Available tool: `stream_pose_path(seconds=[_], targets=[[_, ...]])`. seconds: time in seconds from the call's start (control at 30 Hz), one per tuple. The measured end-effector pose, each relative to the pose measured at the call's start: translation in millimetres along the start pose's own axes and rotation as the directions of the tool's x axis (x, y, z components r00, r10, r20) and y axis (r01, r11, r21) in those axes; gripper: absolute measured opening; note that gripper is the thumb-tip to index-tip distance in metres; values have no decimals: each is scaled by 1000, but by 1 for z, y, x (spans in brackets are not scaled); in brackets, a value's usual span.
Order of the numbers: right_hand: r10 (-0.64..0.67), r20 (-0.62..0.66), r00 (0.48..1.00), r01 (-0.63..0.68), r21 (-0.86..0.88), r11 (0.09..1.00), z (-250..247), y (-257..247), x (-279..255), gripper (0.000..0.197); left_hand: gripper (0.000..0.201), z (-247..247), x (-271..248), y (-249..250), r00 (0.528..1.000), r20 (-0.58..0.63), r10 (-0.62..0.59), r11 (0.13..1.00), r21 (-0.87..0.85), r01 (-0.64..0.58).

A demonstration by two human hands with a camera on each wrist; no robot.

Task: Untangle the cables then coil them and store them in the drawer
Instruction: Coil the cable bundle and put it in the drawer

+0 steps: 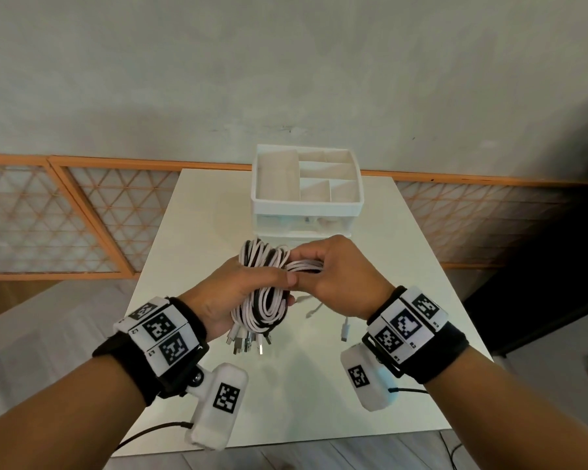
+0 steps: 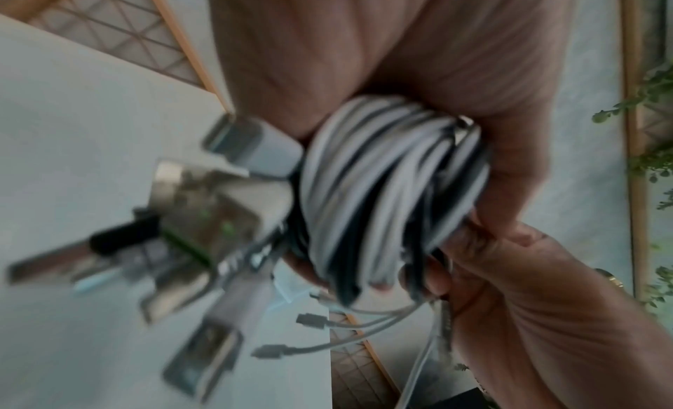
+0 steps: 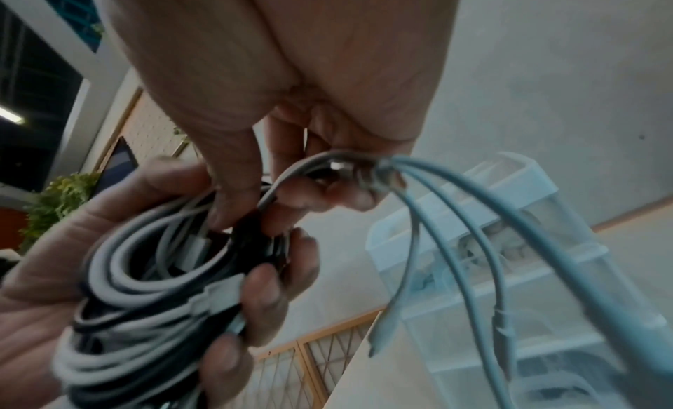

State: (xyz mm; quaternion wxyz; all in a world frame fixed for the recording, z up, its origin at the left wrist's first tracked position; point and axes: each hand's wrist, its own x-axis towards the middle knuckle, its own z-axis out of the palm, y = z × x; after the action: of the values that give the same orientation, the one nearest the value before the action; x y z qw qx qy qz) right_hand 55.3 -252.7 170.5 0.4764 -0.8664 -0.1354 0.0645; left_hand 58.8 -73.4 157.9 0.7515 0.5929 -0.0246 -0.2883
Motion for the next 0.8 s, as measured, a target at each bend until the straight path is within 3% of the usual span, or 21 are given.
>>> stream_pose_path(seconds=[0.1,0.27,0.37,0.5,0.53,0.6,0.67,0.73,0.8], targets=[[-2,-39,999,1,-41,999,0,1,3,11,21,2,-2,2,997,68,-29,999,35,26],[22,-17,1000,-22,18,1000,-6,6,6,32,24,1,-3,-4,999,37,-1,988,153,-5],[73,-1,997,-72,126,989,-5,8,3,34,19,2,-4,-2,999,37,29,980,198,-36],[113,50,992,-121,201,972,-16,12,0,21,20,-2,-3,-2,997,-70,46,977,212,-30],[114,79,990,-128,196,972,-21,14,-2,28,20,-4,-3,-2,994,-97,47,980,199,-27],[106,101,989,-116,99,988,-30,17,-7,61,18,-8,-3,-2,985,-166,43,989,146,-18],[30,-33,999,-34,-143,989,-32,17,-15,84,18,-12,-3,-2,969,-242,49,995,92,-27],[-48,-179,983,7,-222,975,-27,15,-21,75,13,-14,-2,0,952,-298,68,997,67,-50],[99,-60,993,-102,-39,994,-17,11,-22,50,9,-13,1,1,940,-331,87,995,77,-65]])
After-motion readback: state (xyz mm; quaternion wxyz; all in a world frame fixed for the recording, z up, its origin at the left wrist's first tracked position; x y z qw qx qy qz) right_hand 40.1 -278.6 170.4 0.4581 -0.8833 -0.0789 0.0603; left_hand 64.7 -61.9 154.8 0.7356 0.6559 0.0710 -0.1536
